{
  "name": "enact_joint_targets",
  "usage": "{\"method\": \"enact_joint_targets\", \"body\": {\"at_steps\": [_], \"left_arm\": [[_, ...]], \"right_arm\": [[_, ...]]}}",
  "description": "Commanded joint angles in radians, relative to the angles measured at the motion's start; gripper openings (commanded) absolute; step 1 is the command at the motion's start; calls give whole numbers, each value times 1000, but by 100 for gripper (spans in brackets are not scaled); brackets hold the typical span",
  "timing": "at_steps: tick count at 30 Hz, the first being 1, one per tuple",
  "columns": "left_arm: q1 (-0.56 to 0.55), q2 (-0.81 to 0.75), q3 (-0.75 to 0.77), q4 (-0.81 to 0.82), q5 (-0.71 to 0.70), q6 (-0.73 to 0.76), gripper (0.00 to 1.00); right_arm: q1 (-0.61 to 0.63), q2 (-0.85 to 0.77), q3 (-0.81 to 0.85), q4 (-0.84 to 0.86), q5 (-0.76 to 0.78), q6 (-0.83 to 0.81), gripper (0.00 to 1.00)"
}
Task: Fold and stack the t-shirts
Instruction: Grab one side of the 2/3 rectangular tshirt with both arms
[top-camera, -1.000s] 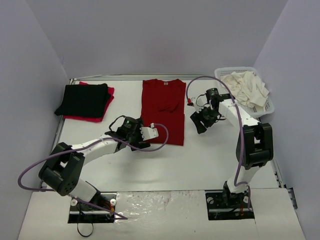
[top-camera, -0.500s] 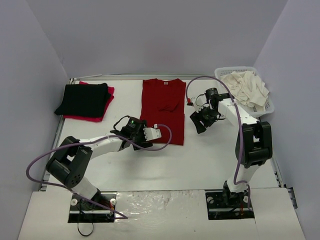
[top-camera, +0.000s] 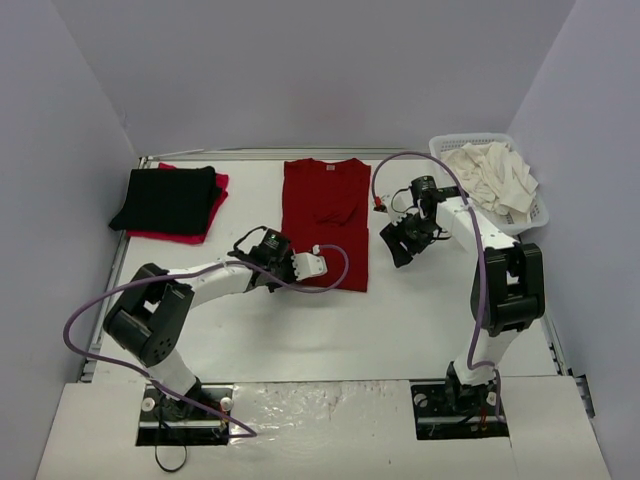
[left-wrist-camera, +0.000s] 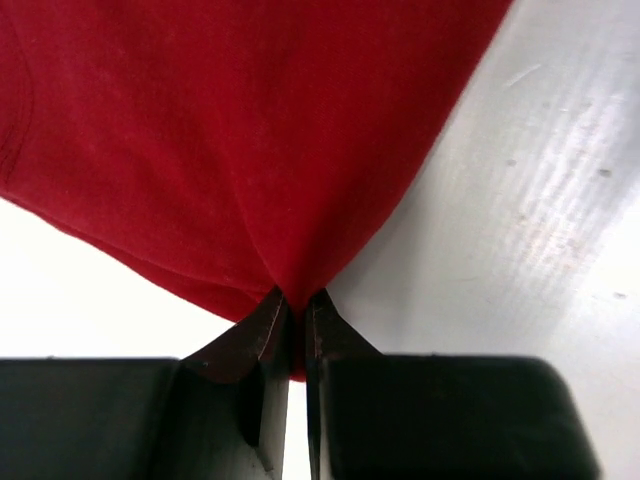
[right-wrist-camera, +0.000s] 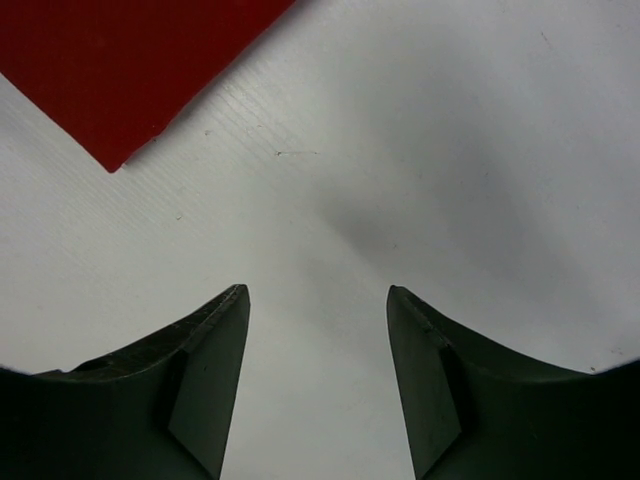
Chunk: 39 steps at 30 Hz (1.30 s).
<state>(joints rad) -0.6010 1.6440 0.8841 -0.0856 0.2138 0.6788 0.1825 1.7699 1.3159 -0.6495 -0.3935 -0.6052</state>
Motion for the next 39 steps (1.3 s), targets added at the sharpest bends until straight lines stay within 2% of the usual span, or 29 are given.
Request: {"method": "enact_joint_targets", "body": {"at_steps": [1, 4, 7, 10, 16, 20, 27, 32, 39], "left_arm": [[3, -39, 53, -144, 76, -4, 2], [27, -20, 105, -250, 140, 11, 2], [66, 52, 200, -379, 302, 34, 2], [89, 117, 263, -514, 387, 65, 2], [107, 181, 286, -552, 420, 73, 2], [124, 197, 311, -579, 456, 67, 2], [165, 224, 366, -638, 530, 56, 2], [171, 229, 365, -648, 541, 53, 2], [178, 234, 372, -649, 546, 50, 2]], "right_arm": [[-6, -39, 8, -35, -21, -2, 53], [-6, -110, -15, -30, -71, -76, 52], [-6, -206, -90, -19, -180, -166, 52], [0, -343, -156, -12, -267, -255, 55], [83, -443, -269, 53, -246, -289, 58], [208, -412, -323, 85, -173, -314, 58], [351, -310, -360, 204, -35, -303, 58], [387, -227, -357, 289, 1, -307, 57], [419, -135, -323, 306, 8, -292, 53]]}}
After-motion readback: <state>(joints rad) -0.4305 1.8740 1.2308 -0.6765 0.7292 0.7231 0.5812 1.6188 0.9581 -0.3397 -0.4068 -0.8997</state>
